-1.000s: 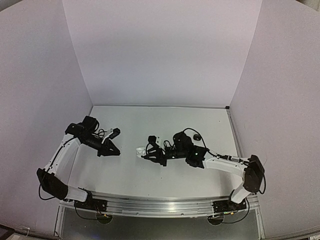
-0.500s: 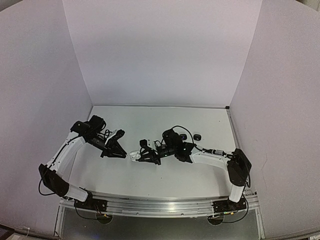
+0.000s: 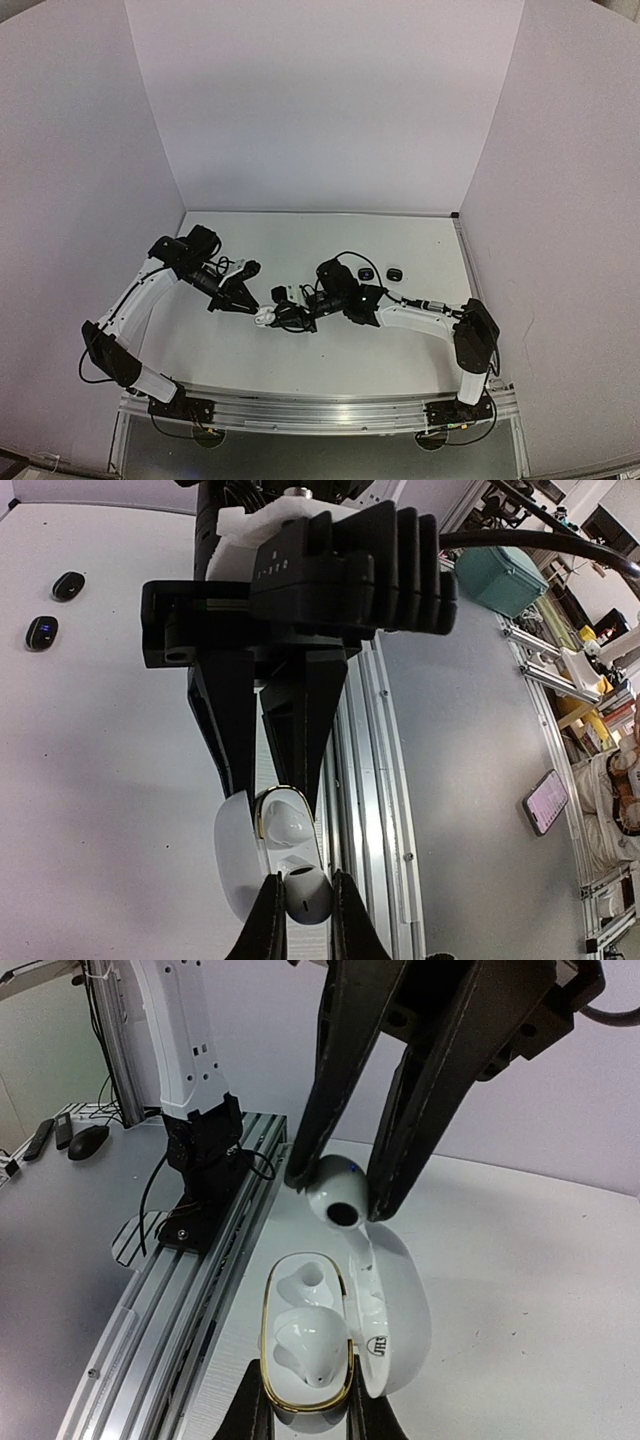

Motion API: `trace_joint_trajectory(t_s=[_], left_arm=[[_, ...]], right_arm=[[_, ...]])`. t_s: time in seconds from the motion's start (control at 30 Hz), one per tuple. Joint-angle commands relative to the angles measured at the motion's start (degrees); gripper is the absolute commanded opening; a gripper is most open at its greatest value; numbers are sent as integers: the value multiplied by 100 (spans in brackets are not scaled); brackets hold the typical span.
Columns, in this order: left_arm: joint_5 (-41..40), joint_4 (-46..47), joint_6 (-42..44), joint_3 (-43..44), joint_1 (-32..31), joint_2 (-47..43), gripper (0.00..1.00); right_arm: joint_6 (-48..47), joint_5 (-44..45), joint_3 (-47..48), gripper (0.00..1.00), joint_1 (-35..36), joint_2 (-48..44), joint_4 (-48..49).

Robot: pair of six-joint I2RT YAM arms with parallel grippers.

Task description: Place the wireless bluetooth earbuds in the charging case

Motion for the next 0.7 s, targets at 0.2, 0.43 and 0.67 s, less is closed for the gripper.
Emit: trace_joint_trajectory(t_s=[0.2,0.43,0.67], left_arm=[[-511,-2136,-216,267,-198,12,0],[-718,-2121,-188,136,-393,32,0],[-950,-2099,-225,79,-543,131,0]], right_arm=[[-234,94,290,0,28,127,-133],[-170,122,280,0,31,110,-137],[-184,147,291,0,53,101,-135]])
